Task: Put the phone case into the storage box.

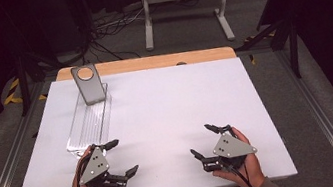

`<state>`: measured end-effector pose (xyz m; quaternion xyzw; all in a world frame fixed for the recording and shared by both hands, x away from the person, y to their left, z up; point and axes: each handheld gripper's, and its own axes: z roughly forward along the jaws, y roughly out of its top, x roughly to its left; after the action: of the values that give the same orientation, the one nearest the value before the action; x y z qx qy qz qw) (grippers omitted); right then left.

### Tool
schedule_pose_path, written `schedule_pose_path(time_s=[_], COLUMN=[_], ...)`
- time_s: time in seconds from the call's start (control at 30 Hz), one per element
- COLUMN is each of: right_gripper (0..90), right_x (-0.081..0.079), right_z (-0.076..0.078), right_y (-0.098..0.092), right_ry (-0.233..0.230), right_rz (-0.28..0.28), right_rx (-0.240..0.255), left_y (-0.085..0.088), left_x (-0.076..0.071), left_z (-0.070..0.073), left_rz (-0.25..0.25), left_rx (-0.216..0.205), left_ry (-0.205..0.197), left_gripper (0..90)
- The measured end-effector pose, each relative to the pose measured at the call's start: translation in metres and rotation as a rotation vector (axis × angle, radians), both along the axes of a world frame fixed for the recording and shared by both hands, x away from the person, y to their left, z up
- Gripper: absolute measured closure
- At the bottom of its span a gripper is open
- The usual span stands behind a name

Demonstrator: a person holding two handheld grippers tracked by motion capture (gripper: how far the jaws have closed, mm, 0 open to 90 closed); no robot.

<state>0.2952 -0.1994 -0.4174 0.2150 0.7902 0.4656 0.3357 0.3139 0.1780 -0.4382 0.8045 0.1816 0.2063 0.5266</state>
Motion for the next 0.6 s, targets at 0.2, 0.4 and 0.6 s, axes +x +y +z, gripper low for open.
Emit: schedule_pose_path(time_s=[0.2,0.4,0.6], right_gripper=[17.7,17.7,17.9], right_x=[0.0002,-0.0015,-0.0021], right_z=[-0.0005,0.0,0.0003], right_y=[-0.0012,-0.0033,-0.0019], right_ry=[-0.005,-0.02,-0.023], right_rz=[0.003,-0.004,-0.011], right_rx=[0.003,0.021,0.019], left_y=[-0.0001,-0.0025,-0.0017], left_x=[0.0016,0.0022,-0.0013], left_z=[-0.0009,-0.0007,0.0002], left_rz=[0.011,0.013,0.0], left_rx=[0.002,0.007,0.006], left_ry=[0.003,0.0,-0.013], left_gripper=[3.8,3.8,3.7])
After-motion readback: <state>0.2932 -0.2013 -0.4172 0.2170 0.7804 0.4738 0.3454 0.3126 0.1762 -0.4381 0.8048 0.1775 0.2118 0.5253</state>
